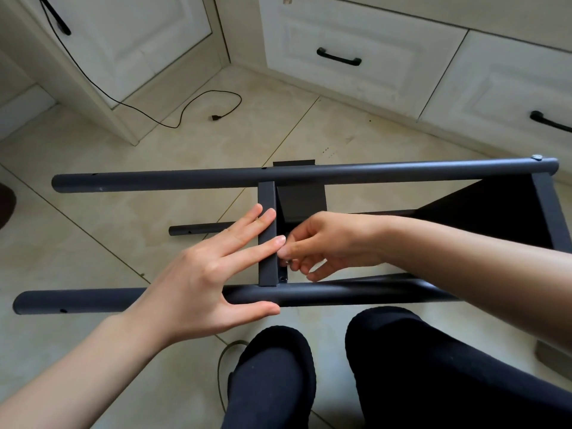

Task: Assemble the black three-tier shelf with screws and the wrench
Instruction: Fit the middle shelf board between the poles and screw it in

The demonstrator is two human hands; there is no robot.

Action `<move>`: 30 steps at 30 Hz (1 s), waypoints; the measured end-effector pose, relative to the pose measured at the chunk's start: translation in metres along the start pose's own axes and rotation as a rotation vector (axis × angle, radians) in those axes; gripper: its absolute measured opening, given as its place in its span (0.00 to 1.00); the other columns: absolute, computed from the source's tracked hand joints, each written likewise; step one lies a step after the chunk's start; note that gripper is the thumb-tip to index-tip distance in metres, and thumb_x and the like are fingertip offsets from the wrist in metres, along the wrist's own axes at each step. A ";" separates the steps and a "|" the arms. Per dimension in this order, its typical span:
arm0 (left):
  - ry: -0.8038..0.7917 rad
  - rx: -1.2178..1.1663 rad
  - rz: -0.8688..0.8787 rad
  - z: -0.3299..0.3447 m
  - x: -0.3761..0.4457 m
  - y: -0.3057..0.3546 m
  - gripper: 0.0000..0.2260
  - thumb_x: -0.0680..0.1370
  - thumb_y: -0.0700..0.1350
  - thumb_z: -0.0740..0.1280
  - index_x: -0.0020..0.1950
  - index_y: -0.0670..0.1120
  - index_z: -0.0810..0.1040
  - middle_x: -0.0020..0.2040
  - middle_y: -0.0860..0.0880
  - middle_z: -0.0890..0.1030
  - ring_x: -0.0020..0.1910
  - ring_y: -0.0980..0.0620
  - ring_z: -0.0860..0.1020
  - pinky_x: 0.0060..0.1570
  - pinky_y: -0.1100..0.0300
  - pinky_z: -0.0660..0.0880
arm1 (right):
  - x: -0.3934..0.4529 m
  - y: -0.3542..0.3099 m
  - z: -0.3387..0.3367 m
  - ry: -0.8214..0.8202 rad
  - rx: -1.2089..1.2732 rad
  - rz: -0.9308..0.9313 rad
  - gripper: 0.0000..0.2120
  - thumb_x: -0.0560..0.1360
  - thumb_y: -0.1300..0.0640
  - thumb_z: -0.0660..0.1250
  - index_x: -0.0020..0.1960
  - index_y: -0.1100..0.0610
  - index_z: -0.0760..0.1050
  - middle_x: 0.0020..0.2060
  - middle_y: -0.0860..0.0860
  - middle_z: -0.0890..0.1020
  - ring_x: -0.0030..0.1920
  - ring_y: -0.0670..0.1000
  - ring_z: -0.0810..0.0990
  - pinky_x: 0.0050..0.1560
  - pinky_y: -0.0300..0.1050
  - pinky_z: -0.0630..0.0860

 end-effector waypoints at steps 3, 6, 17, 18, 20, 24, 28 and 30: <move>0.001 0.001 0.004 0.000 -0.001 0.000 0.34 0.73 0.63 0.70 0.75 0.49 0.70 0.79 0.49 0.64 0.79 0.51 0.61 0.72 0.55 0.66 | 0.005 0.001 0.008 -0.062 0.057 0.011 0.07 0.78 0.59 0.69 0.42 0.57 0.80 0.37 0.52 0.82 0.36 0.46 0.80 0.43 0.39 0.80; 0.004 0.004 0.011 0.000 0.000 0.000 0.34 0.73 0.63 0.70 0.74 0.48 0.71 0.79 0.48 0.65 0.79 0.51 0.61 0.73 0.56 0.65 | 0.009 0.004 0.012 -0.121 0.134 0.034 0.09 0.78 0.63 0.68 0.39 0.57 0.81 0.37 0.51 0.83 0.38 0.46 0.82 0.46 0.37 0.80; -0.002 -0.007 0.003 0.001 0.000 -0.001 0.34 0.73 0.63 0.70 0.74 0.49 0.72 0.79 0.50 0.65 0.79 0.51 0.61 0.74 0.58 0.64 | 0.015 0.013 0.018 -0.163 0.286 0.017 0.13 0.78 0.66 0.66 0.37 0.59 0.82 0.36 0.54 0.83 0.37 0.48 0.82 0.46 0.38 0.81; -0.003 -0.009 0.001 0.001 0.000 -0.001 0.34 0.73 0.64 0.70 0.74 0.49 0.71 0.79 0.50 0.65 0.79 0.51 0.61 0.74 0.58 0.63 | 0.016 0.013 0.020 -0.157 0.261 0.004 0.14 0.78 0.66 0.66 0.36 0.58 0.82 0.36 0.54 0.83 0.37 0.48 0.82 0.47 0.38 0.81; -0.003 -0.011 -0.002 0.000 0.000 -0.001 0.34 0.72 0.64 0.70 0.75 0.50 0.71 0.79 0.50 0.65 0.79 0.51 0.61 0.74 0.58 0.63 | 0.017 0.013 0.022 -0.141 0.234 -0.014 0.14 0.79 0.66 0.65 0.36 0.58 0.81 0.37 0.54 0.82 0.38 0.49 0.81 0.49 0.40 0.79; -0.001 -0.013 -0.006 0.000 0.002 -0.001 0.34 0.73 0.64 0.70 0.74 0.50 0.72 0.79 0.50 0.65 0.79 0.52 0.61 0.74 0.59 0.63 | 0.014 0.011 0.020 -0.178 0.233 -0.025 0.10 0.79 0.66 0.64 0.41 0.60 0.80 0.39 0.55 0.81 0.39 0.49 0.80 0.50 0.40 0.78; -0.008 -0.025 -0.014 0.000 0.002 -0.001 0.34 0.72 0.64 0.70 0.74 0.50 0.72 0.79 0.51 0.65 0.79 0.52 0.61 0.74 0.59 0.64 | 0.011 0.008 0.018 -0.199 0.243 -0.041 0.13 0.78 0.68 0.64 0.38 0.59 0.82 0.35 0.53 0.83 0.36 0.47 0.81 0.45 0.37 0.80; -0.008 -0.030 -0.017 -0.001 0.002 -0.001 0.34 0.72 0.64 0.70 0.74 0.50 0.71 0.79 0.51 0.64 0.79 0.52 0.61 0.74 0.58 0.64 | 0.011 0.008 0.017 -0.194 0.243 -0.047 0.13 0.78 0.69 0.64 0.38 0.60 0.81 0.33 0.52 0.83 0.34 0.46 0.82 0.42 0.37 0.80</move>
Point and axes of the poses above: each hand's wrist, its own x-axis towards the middle knuckle, its own z-axis out of the palm, y = z × x, the point moved 4 cm from there along x, towards the middle knuckle
